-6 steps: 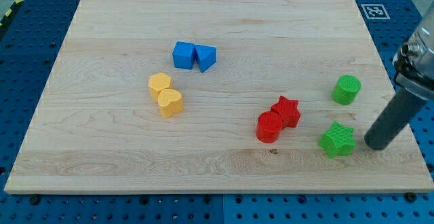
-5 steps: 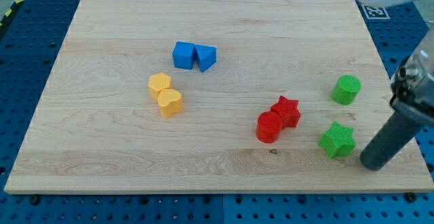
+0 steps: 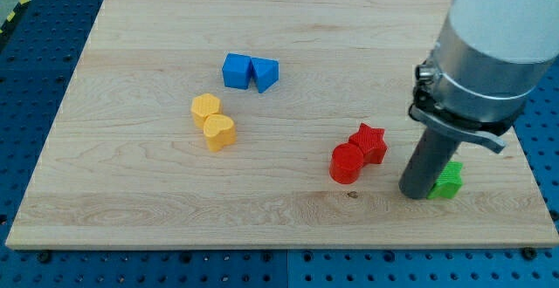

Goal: Move the green star to the right center

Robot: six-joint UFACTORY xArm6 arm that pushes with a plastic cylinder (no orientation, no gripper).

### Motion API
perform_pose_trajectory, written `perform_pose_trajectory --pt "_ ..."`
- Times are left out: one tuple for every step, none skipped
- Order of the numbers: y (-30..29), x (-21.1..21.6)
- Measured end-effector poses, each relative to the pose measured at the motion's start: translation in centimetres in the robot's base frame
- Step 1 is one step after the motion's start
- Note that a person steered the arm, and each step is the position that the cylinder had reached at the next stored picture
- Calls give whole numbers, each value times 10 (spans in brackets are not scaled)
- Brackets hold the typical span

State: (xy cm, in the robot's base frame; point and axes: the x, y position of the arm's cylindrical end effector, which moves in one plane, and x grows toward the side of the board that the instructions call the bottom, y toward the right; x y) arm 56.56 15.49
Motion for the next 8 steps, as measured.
perform_pose_trajectory --pt "6 0" --pt "6 1" --pt "6 15" --pt "8 22" --pt "13 17" --pt "29 12" --pt "45 10" --pt "54 5"
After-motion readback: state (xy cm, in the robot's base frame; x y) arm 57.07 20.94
